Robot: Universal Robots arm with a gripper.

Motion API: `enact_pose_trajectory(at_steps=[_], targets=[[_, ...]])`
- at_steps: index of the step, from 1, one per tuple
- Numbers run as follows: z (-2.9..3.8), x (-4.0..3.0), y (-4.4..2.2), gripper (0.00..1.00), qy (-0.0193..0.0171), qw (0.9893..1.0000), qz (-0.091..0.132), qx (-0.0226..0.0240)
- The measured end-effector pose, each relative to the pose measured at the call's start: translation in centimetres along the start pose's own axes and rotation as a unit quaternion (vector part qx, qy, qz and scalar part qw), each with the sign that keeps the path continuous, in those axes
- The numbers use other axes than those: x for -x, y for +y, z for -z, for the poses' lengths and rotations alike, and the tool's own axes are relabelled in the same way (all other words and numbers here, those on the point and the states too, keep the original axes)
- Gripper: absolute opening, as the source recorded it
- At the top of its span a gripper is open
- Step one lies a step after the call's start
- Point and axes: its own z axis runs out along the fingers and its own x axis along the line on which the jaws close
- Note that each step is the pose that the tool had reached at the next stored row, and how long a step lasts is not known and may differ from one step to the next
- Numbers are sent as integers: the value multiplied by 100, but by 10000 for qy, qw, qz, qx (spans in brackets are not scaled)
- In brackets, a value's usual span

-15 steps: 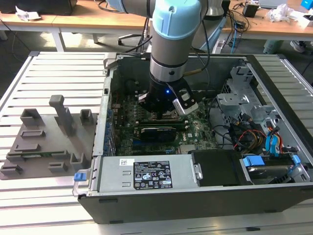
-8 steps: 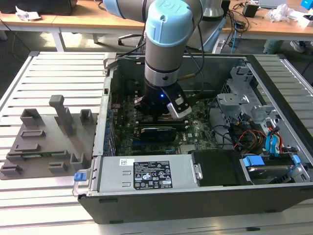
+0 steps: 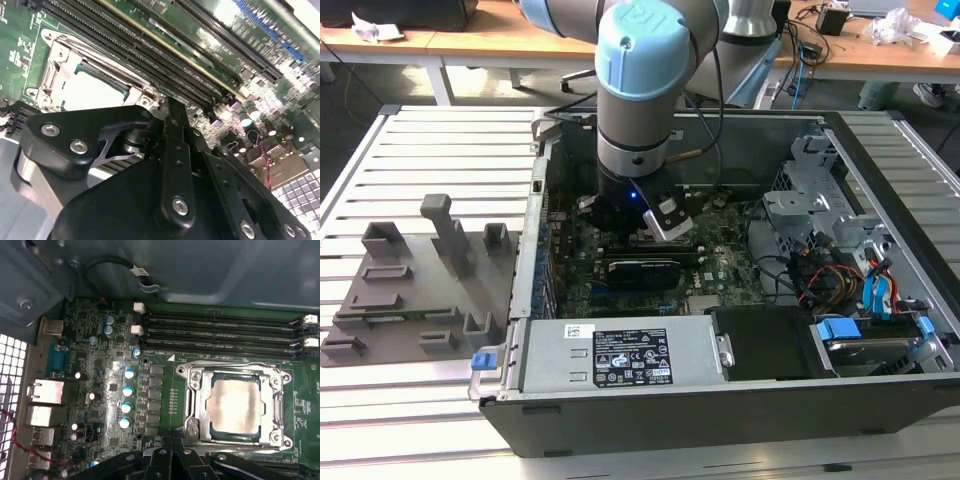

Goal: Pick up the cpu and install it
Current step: 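Install the second cpu locking lever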

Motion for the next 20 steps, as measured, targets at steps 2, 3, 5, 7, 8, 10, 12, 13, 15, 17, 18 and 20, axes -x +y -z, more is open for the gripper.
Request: enact_pose_trajectory(at_steps=[2, 3, 5, 7, 8, 10, 12, 13, 15, 17, 18, 20], targets=[[-13, 1, 5, 11, -2, 10000, 2, 29], [-19, 0, 9, 11, -3, 10000, 1, 52], [-26, 1, 24, 11, -7, 10000, 0, 78], [31, 2, 37, 11, -24, 10000, 5, 65], [69, 2, 44, 11, -27, 10000, 6, 60], [228, 0, 74, 11, -27, 10000, 5, 26], [334, -1, 93, 11, -26, 10000, 5, 17], [477, -2, 116, 11, -27, 10000, 5, 13], [506, -2, 121, 11, -27, 10000, 5, 12], [506, -2, 121, 11, -27, 10000, 5, 12], [506, -2, 121, 11, -27, 10000, 5, 12], [507, 8, 119, 11, -27, 10000, 4, 11]])
